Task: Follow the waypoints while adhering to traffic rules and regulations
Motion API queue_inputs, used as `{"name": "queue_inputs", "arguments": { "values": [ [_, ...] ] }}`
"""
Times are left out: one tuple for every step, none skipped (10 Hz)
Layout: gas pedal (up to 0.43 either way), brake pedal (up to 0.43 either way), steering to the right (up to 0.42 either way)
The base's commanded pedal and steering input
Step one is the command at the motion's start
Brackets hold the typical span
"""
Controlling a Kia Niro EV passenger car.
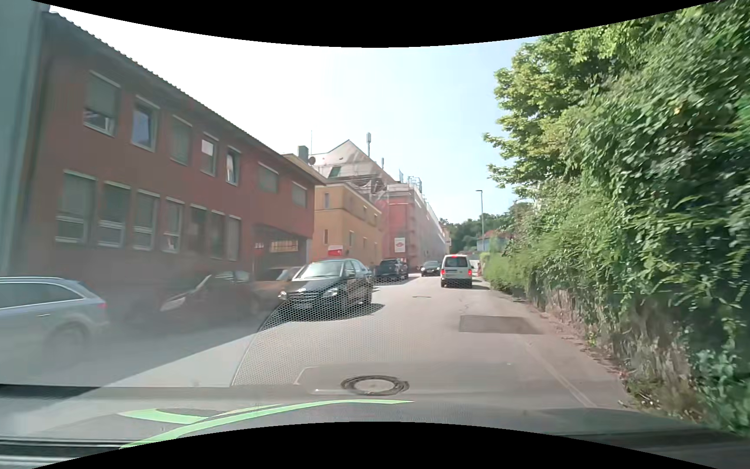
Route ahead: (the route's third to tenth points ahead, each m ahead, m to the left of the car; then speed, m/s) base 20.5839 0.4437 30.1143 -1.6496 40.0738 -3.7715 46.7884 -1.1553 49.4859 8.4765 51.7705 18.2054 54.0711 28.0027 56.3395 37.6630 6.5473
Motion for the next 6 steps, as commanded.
{"name": "queue_inputs", "arguments": {
  "values": [
    [0.079,0.0,0.188],
    [0.079,0.0,0.172],
    [0.079,0.0,0.154],
    [0.079,0.0,0.139],
    [0.047,0.0,0.118],
    [0.008,0.0,0.104]
  ]
}}
